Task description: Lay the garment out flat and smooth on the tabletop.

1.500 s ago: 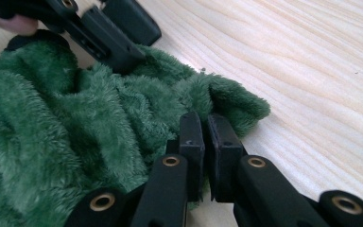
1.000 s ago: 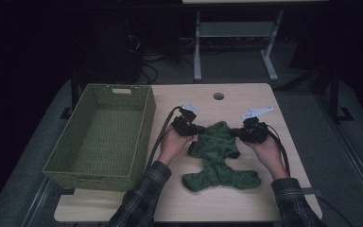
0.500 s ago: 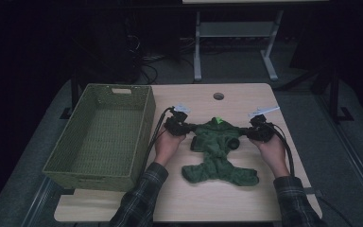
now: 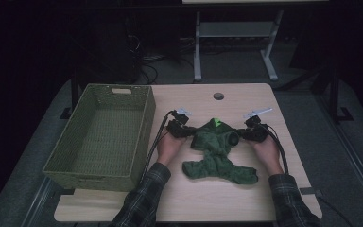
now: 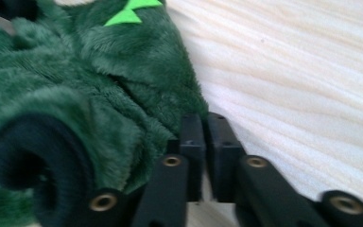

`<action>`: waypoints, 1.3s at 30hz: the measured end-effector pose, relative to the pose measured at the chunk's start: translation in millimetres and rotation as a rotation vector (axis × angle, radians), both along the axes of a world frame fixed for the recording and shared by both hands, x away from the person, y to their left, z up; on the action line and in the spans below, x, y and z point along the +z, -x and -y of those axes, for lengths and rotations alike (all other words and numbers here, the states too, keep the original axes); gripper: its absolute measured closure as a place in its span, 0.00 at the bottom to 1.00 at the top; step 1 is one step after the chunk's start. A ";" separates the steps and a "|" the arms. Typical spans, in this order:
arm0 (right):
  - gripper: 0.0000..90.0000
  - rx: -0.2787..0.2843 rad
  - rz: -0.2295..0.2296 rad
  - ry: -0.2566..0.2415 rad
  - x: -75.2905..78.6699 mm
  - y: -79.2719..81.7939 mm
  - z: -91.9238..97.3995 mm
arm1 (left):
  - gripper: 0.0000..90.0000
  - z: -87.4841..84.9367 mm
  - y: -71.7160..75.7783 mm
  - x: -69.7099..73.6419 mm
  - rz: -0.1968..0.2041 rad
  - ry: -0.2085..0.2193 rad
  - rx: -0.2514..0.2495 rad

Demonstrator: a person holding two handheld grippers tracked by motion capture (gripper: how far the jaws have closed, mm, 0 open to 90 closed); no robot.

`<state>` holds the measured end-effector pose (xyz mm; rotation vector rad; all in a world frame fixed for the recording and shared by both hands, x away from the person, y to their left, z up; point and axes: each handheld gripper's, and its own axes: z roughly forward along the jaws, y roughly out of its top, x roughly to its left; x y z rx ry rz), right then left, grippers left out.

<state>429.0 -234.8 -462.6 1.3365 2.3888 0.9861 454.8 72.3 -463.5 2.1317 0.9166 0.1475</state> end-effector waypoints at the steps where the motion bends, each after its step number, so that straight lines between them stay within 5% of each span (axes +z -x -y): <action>1: 0.84 -0.002 0.011 -0.013 2.8 1.4 1.1 | 0.88 -0.9 0.7 2.3 0.001 0.010 0.003; 7: 0.71 -0.007 0.076 -0.082 26.5 13.6 9.0 | 0.70 -5.3 12.1 24.9 0.018 0.025 -0.016; 14: 0.61 -0.011 0.053 -0.093 38.4 26.2 15.5 | 0.50 -10.9 31.0 38.0 0.027 0.015 -0.058; 22: 0.54 0.000 0.090 -0.106 53.1 43.7 18.3 | 0.37 -15.0 54.2 42.1 0.041 0.012 -0.075; 32: 0.54 0.030 0.110 -0.123 53.8 68.7 13.5 | 0.15 -26.8 99.1 39.0 0.079 -0.009 -0.110; 39: 0.55 0.051 0.117 -0.117 49.7 83.2 5.6 | 0.14 -34.1 130.6 31.1 0.110 -0.016 -0.136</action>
